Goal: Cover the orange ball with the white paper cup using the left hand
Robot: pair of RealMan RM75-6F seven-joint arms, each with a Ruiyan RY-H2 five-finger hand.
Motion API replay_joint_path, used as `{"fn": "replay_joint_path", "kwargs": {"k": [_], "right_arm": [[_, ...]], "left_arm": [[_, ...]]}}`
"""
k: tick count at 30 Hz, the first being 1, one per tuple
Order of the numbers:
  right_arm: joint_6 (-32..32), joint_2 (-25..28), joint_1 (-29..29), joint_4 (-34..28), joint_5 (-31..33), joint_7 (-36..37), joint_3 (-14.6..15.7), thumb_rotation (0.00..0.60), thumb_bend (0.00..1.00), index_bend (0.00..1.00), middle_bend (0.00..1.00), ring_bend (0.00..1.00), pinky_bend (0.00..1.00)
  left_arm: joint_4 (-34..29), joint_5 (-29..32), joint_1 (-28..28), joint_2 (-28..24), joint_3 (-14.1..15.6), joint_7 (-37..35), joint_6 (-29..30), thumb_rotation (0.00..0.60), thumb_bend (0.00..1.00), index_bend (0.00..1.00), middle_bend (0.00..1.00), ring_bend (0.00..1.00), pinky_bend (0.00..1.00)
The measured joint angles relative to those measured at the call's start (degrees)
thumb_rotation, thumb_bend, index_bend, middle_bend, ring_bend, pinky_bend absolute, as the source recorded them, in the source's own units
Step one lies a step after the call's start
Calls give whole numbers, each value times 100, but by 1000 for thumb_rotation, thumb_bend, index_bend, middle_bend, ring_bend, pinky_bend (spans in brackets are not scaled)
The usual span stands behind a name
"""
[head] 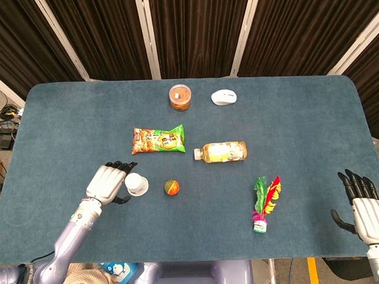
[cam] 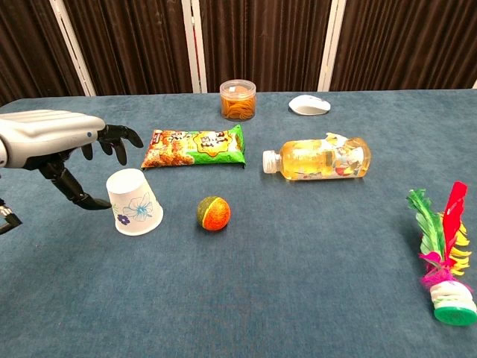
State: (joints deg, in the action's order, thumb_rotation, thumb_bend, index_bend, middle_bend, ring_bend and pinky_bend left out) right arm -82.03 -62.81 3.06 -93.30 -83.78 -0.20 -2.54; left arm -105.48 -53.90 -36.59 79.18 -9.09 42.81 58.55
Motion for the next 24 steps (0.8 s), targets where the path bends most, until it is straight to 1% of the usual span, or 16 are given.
{"fn": "replay_joint_path", "kwargs": {"k": [3,6,11,16,24], "right_arm": [[13,0,5,-3,12,5,-3,600,347,0,0,0,26],[21,-1,8,-4,24,7,-7,600,347,0,0,0,26],[42,-2,15,-4,42,12,-10,600,347,0,0,0,27],[37,-2,16,-8,40,13,-11,600,347,0,0,0,26],[39,0,15,-20,53,11,-14,600,346,0,0,0,26]], "left_arm": [[111,154,-114,138,4,74,54,600,215,152,293,225,315],[196,284,-194,234,9,104,95,600,242,188,340,268,348],[272,342,-263,321,73,113,177,600,284,279,432,348,407],[303,318,-296,340,147,51,237,600,302,307,460,372,424],[180,197,-331,261,148,-112,327,600,302,297,457,373,424]]}}
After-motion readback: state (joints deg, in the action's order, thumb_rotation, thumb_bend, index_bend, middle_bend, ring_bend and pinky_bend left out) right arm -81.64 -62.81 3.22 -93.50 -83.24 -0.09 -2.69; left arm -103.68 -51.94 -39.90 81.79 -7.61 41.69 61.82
